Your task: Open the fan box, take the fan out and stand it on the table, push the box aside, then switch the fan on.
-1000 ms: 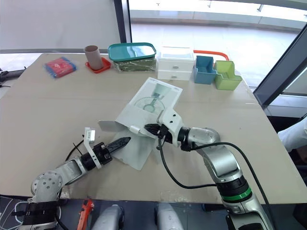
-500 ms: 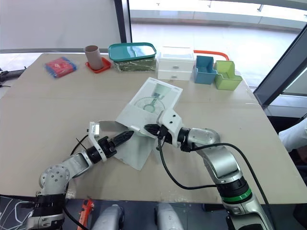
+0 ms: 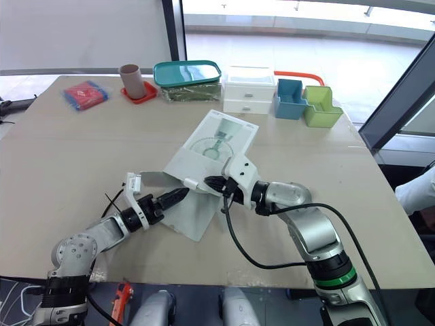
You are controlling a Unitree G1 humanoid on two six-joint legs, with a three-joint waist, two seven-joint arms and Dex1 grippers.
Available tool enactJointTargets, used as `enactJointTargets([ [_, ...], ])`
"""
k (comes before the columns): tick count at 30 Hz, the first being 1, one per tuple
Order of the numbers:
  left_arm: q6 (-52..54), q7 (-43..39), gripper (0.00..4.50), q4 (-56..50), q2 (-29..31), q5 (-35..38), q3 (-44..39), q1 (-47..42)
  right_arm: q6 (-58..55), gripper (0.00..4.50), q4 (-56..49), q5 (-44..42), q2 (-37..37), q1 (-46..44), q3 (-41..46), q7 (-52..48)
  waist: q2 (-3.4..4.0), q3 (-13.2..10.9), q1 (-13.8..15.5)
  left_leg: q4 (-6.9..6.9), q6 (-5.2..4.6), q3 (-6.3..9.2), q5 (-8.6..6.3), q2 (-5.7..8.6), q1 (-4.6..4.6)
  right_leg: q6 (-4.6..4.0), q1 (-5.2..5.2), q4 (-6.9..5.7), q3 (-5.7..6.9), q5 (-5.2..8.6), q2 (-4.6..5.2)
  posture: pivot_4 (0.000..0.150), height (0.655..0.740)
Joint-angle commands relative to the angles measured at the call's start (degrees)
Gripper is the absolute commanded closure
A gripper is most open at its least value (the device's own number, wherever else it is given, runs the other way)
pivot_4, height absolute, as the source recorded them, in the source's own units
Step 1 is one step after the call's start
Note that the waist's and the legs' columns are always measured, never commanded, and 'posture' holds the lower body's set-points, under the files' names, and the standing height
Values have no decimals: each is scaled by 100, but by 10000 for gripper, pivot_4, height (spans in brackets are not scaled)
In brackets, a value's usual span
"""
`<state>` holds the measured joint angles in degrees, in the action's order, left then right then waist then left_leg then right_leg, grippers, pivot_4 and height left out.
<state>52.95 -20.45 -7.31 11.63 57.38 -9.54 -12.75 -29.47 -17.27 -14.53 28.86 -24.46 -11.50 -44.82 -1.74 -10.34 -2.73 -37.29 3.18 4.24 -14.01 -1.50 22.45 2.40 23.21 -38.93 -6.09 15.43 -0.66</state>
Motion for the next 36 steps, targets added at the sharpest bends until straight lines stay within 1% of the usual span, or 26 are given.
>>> enactJointTargets([
  [1, 159, 42, 500, -10, -115, 215, -52, -61, -47, 45000, -61, 13, 4, 82, -85, -15, 0, 0, 0, 0, 0, 0, 0, 0, 0, 0, 0, 0, 0, 0, 0, 1500, 7400],
  [15, 431, 117, 500, -41, -212, 594, -280, -198, -85, 45000, -111, 23, -19, 123, -121, -10, 0, -1, -1, 1, 0, 0, 0, 0, 2, 1, 1, 1, 0, 0, 0, 1500, 7400],
  [18, 517, 204, 500, -32, -295, 754, -341, -189, -85, 45000, -107, 23, -28, 124, -121, -10, -1, -1, -1, 1, 1, 0, 0, 0, 2, 1, 1, 2, 0, 1, 0, 1500, 7400],
  [22, 530, 404, 500, 89, -390, 826, -427, -175, -80, 45000, -107, 28, -29, 130, -123, -16, -1, 0, 1, 1, 1, 1, 0, 0, 2, 21, 1, 2, 1, 12, 0, 1500, 7400],
  [26, 492, 544, 500, 200, -495, 880, -501, -197, -91, 45000, -116, 27, -25, 135, -116, -15, -1, 0, -3, 1, 0, 1, -1, 0, 1, 21, 1, 2, 0, 12, 0, 1500, 7400],
  [30, 423, 833, 500, 401, -762, 1061, -651, -296, -106, 45000, -127, 30, -22, 143, -115, -8, -1, 0, 3, 2, 1, 0, 0, 0, 1, 21, 0, 3, 0, 12, 1, 1500, 7400],
  [32, 484, 733, 500, 356, -729, 976, -524, -278, -122, 45000, -149, 19, -15, 153, -106, -9, -1, 0, -2, 2, 0, 0, -1, 2, 1, 21, 0, 3, -1, 12, 1, 1500, 7400],
  [36, 593, 648, 500, 422, -807, 1032, -399, -304, -134, 45000, -164, 27, -3, 160, -100, -9, -1, 0, 0, 3, 1, 1, -1, 2, 1, 21, 0, 3, 0, 12, 1, 1500, 7400],
])
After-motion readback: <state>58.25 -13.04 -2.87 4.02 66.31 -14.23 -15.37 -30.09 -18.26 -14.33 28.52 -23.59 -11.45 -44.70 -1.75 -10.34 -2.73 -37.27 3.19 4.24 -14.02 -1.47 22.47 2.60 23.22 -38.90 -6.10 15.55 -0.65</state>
